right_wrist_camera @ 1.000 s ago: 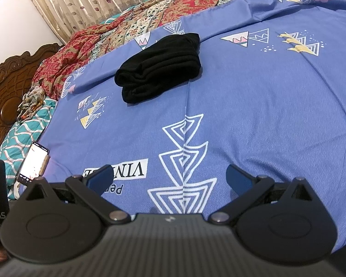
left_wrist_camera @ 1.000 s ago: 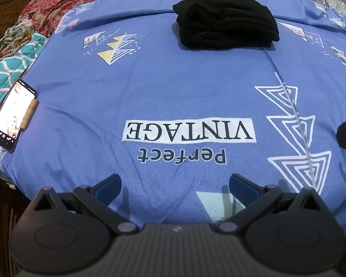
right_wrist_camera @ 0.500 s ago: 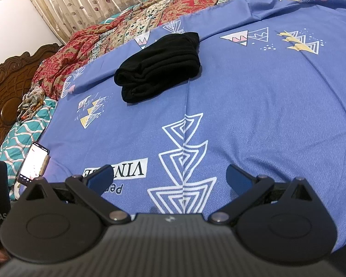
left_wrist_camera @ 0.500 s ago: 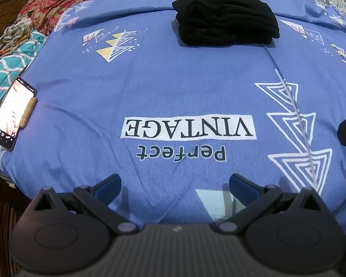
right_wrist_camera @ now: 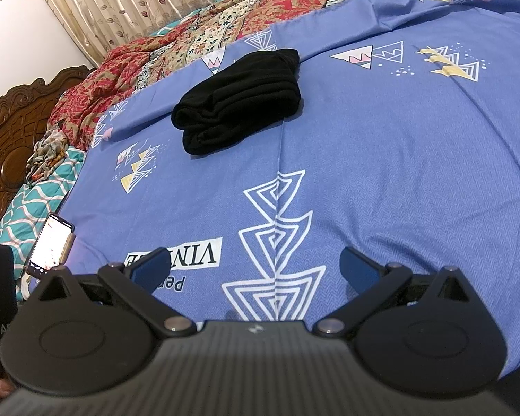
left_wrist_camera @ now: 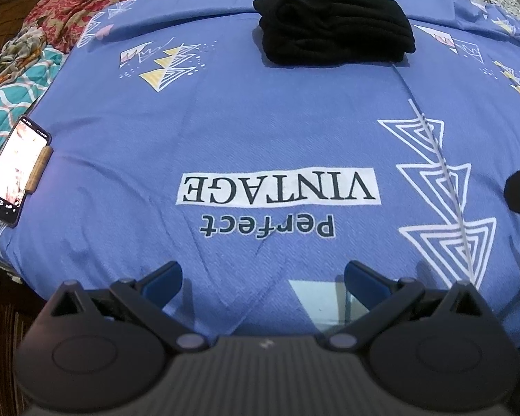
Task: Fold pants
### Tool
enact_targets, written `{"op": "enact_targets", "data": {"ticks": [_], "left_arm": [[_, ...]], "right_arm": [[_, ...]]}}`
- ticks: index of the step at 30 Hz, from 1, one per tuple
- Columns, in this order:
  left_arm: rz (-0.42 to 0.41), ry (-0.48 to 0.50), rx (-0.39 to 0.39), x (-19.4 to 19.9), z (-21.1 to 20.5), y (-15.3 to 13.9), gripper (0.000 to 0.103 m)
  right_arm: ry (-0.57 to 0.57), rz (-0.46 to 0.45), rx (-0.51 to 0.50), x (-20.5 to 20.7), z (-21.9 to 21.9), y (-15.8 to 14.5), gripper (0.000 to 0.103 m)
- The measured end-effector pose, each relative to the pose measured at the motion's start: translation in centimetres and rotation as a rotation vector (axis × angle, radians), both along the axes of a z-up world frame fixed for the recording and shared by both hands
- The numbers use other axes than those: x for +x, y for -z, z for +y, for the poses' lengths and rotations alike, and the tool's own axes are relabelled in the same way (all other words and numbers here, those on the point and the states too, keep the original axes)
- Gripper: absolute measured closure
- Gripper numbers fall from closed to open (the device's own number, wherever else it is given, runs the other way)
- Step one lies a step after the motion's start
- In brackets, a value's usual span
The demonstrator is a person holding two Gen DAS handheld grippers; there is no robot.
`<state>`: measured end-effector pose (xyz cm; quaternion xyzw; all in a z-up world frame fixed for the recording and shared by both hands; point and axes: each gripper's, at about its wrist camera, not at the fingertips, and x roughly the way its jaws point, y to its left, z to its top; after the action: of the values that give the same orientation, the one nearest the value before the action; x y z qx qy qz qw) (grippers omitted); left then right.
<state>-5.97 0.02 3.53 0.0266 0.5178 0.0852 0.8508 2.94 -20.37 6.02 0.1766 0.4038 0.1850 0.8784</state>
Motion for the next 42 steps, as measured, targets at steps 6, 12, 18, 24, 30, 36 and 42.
{"op": "enact_targets", "data": {"ticks": [6, 12, 18, 24, 30, 36, 42], "left_arm": [[-0.001, 0.009, -0.006, -0.1, -0.1, -0.1, 0.000], [0.001, 0.018, -0.009, -0.1, -0.2, -0.1, 0.000], [0.003, 0.025, -0.010, 0.0, -0.3, -0.1, 0.000], [0.003, 0.031, -0.014, 0.0, -0.3, -0.2, 0.000], [0.002, 0.035, -0.023, 0.0, -0.3, -0.3, 0.000], [-0.003, 0.038, -0.032, 0.0, -0.3, -0.6, 0.000], [-0.011, 0.039, -0.035, -0.1, -0.4, -0.9, 0.000]], "right_arm": [[-0.001, 0.000, 0.000, 0.0, -0.1, 0.0, 0.000], [-0.001, 0.000, 0.000, 0.0, -0.1, 0.0, 0.000], [-0.001, 0.000, 0.000, 0.0, -0.1, 0.0, 0.000], [0.004, -0.010, -0.005, 0.0, 0.1, -0.3, 0.000], [0.016, -0.023, -0.008, -0.1, 0.4, -0.6, 0.000], [0.021, -0.039, -0.012, -0.1, 0.5, -1.0, 0.000], [0.030, -0.056, 0.000, -0.2, 0.3, -1.6, 0.000]]}}
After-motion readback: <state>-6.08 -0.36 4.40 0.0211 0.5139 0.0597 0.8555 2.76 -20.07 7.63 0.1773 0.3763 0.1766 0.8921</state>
